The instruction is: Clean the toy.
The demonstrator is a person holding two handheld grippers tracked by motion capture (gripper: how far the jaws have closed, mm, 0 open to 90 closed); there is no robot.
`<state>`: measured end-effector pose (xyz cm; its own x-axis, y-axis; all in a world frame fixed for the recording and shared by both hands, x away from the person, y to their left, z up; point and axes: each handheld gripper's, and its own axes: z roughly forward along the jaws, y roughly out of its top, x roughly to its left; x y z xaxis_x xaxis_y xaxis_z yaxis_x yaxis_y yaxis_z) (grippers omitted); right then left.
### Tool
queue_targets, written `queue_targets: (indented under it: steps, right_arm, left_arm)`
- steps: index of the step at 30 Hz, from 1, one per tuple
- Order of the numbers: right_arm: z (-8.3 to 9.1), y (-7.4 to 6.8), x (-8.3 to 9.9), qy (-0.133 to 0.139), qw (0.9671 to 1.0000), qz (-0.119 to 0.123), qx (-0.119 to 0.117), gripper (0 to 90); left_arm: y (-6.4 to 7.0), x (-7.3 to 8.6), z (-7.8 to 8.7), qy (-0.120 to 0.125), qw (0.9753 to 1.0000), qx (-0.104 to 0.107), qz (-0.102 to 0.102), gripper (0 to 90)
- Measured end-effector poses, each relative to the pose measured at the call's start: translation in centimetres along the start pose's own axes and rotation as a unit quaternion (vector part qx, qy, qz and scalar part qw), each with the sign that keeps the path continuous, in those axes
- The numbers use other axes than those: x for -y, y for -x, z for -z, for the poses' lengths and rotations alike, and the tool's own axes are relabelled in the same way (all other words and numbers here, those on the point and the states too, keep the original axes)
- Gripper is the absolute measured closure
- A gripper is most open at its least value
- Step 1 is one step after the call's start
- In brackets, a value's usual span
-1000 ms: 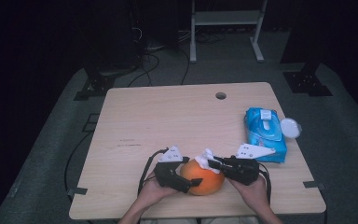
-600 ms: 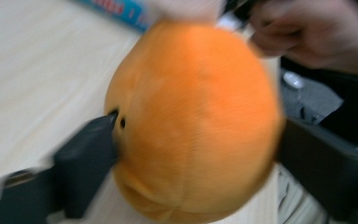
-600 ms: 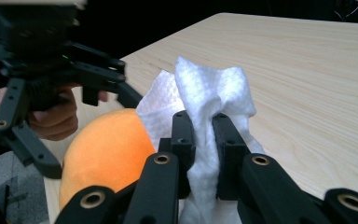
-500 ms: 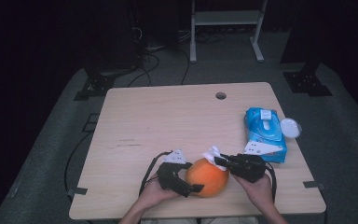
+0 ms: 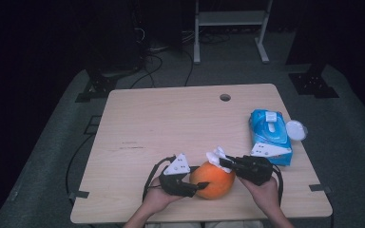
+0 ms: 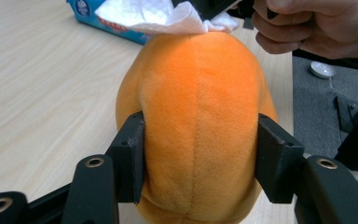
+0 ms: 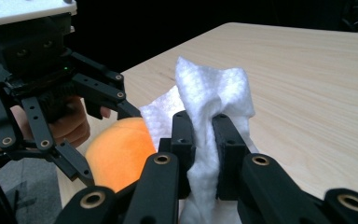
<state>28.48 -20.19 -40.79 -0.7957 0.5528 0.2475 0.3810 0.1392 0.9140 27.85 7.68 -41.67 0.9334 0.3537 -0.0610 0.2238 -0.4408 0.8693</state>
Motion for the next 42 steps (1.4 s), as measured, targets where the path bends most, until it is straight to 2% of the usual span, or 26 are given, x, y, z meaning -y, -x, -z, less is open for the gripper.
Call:
queue_targets:
  steps: [4, 6, 8, 10, 12, 14, 16, 18, 19, 20, 21, 24, 27, 28, 30, 31, 33, 35, 37, 38, 40, 42]
  right_arm:
    - [-0.5, -2.1, -0.7, 0.006, 0.9993, 0.031, -0.022, 80.2]
    - [-0.8, -2.8, -0.9, 0.003, 0.9986, 0.048, -0.021, 80.2]
    - [-0.8, -2.4, -0.9, 0.0, 0.999, 0.041, -0.019, 80.3]
    - [-0.9, -1.6, -0.4, -0.011, 0.9992, 0.039, -0.003, 80.3]
    - [-0.9, -0.8, 0.0, -0.011, 0.9998, 0.016, -0.004, 80.3]
    - [-0.9, -1.3, -0.2, -0.006, 0.9998, 0.021, 0.0, 80.3]
    - [-0.9, -2.3, -0.6, 0.005, 0.9995, 0.023, -0.022, 80.3]
    - [-1.3, -3.2, -0.7, -0.002, 0.9987, 0.046, -0.02, 80.3]
    - [-1.4, -3.2, -0.7, -0.008, 0.9985, 0.051, -0.016, 80.4]
    - [-1.5, -2.8, -0.6, -0.01, 0.9988, 0.045, -0.02, 80.4]
    - [-1.4, -2.3, -0.4, -0.01, 0.9991, 0.036, -0.018, 80.4]
    - [-1.4, -1.2, 0.1, -0.021, 0.9994, 0.028, -0.002, 80.4]
    - [-1.1, -0.7, 0.1, -0.021, 0.9994, 0.026, 0.013, 80.4]
    - [-1.0, -0.5, 0.1, -0.018, 0.9994, 0.025, 0.017, 80.3]
    - [-0.9, -0.2, 0.2, -0.016, 0.9997, 0.01, 0.016, 80.3]
    - [-0.9, -0.3, 0.2, -0.015, 0.9998, 0.006, 0.012, 80.3]
    - [-1.0, -1.0, 0.0, -0.009, 0.9998, 0.015, 0.009, 80.2]
    - [-0.8, -1.7, -0.4, 0.006, 0.9997, 0.022, -0.005, 80.3]
    - [-0.9, -2.3, -0.8, 0.009, 0.9993, 0.032, -0.017, 80.3]
    - [-1.0, -2.4, -0.8, 0.009, 0.9991, 0.039, -0.014, 80.3]
    - [-1.1, -2.0, -0.5, 0.01, 0.9994, 0.03, -0.016, 80.3]
    - [-1.4, -1.2, 0.0, -0.002, 0.9997, 0.025, -0.003, 80.3]
  left_arm:
    - [-0.3, -0.2, 0.7, 0.01, 0.9999, -0.012, 0.002, 45.7]
    - [-0.3, -0.3, 1.2, 0.015, 0.9998, -0.014, 0.002, 45.8]
    - [-0.4, -0.3, 1.5, 0.015, 0.9998, -0.015, 0.003, 45.7]
    - [-0.4, -0.2, 1.5, 0.015, 0.9997, -0.017, 0.003, 45.6]
    - [-0.4, -0.2, 1.5, 0.018, 0.9997, -0.016, 0.008, 45.6]
    - [-0.5, -0.3, 1.5, 0.02, 0.9997, -0.014, 0.008, 45.6]
    - [-0.5, -0.3, 1.4, 0.023, 0.9996, -0.012, 0.011, 45.6]
    - [-0.5, -0.2, 1.3, 0.02, 0.9997, -0.012, 0.009, 45.3]
    - [-0.5, -0.1, 1.3, 0.02, 0.9997, -0.012, 0.011, 44.9]
    - [-0.6, 0.0, 1.2, 0.022, 0.9996, -0.009, 0.014, 43.6]
    - [-0.7, 0.1, 1.0, 0.025, 0.9994, -0.007, 0.021, 40.5]
    - [-1.1, 0.3, 0.5, 0.032, 0.9981, 0.01, 0.051, 24.6]
    - [-1.7, 0.6, -0.1, 0.011, 0.9966, 0.017, 0.08, 8.3]
    - [-1.9, 0.9, -0.4, 0.006, 0.9959, 0.024, 0.087, 7.9]
    - [-1.7, 1.1, -1.0, -0.004, 0.9962, 0.024, 0.084, 8.3]
    - [-1.5, 0.9, -0.9, -0.003, 0.9973, 0.014, 0.072, 12.1]
    - [-1.2, 0.6, -0.3, 0.006, 0.9987, -0.003, 0.051, 24.4]
    - [-1.1, 0.5, 0.3, 0.02, 0.9988, -0.016, 0.043, 33.3]
    - [-1.1, 0.1, 1.0, 0.027, 0.9989, -0.017, 0.036, 37.2]
    - [-1.1, 0.0, 1.3, 0.027, 0.999, -0.016, 0.033, 38.1]
    - [-1.1, -0.1, 1.7, 0.029, 0.9989, -0.017, 0.031, 39.1]
    - [-1.2, 0.0, 1.8, 0.025, 0.999, -0.013, 0.035, 39.1]
